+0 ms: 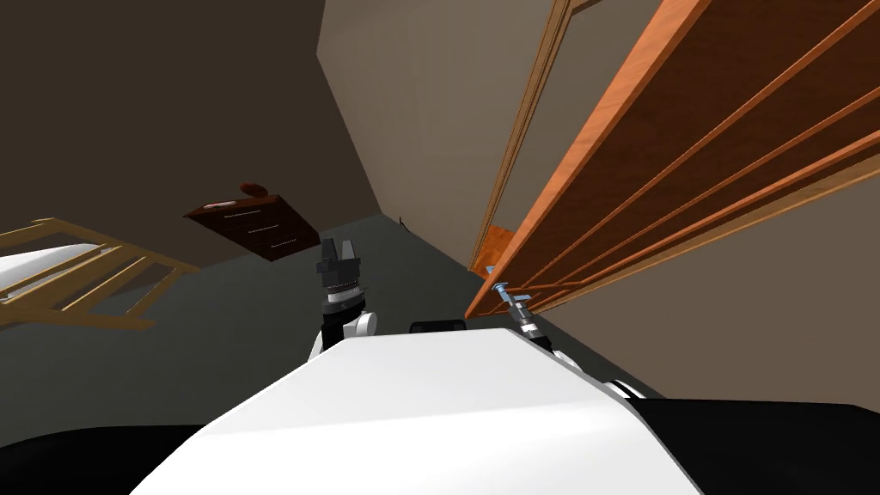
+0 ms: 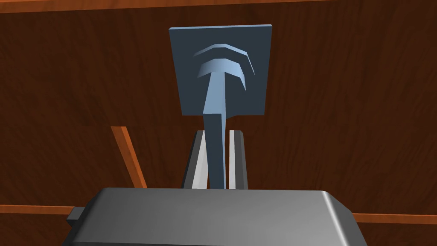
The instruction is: Pull the door open
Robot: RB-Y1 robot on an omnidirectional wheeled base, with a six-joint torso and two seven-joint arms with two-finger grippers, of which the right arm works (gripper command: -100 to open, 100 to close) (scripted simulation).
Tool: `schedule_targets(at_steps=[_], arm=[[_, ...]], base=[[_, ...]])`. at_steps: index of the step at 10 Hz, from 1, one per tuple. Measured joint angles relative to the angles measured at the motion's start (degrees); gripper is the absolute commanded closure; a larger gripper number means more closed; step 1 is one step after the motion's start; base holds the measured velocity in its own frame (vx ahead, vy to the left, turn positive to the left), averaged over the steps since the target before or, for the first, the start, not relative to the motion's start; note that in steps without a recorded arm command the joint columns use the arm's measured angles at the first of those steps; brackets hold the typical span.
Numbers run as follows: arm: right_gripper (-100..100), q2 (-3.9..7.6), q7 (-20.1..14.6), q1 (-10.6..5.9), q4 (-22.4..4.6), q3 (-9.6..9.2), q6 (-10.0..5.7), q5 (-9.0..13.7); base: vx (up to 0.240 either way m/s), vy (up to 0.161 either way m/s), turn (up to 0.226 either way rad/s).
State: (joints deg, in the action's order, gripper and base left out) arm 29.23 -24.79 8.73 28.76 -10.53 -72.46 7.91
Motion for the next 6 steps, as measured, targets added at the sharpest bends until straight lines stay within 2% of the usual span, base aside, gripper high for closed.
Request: schedule_targets(at_steps=[2,4,6], arm=[[100,-0.28,-0.03,-1.11,-0.19,0.11,0.88,-0.43],[100,-0.79,-0.07,-3.26,-1.91,0.10,1.17,-1.01],[100,-0.94,-0.01,-3.65,-0.81,0.27,2.75,-1.44]], base=[[-0.216,-0.084,0.134],[-0.200,-0.068,0.101],[-0.199,-0.077,0.122]])
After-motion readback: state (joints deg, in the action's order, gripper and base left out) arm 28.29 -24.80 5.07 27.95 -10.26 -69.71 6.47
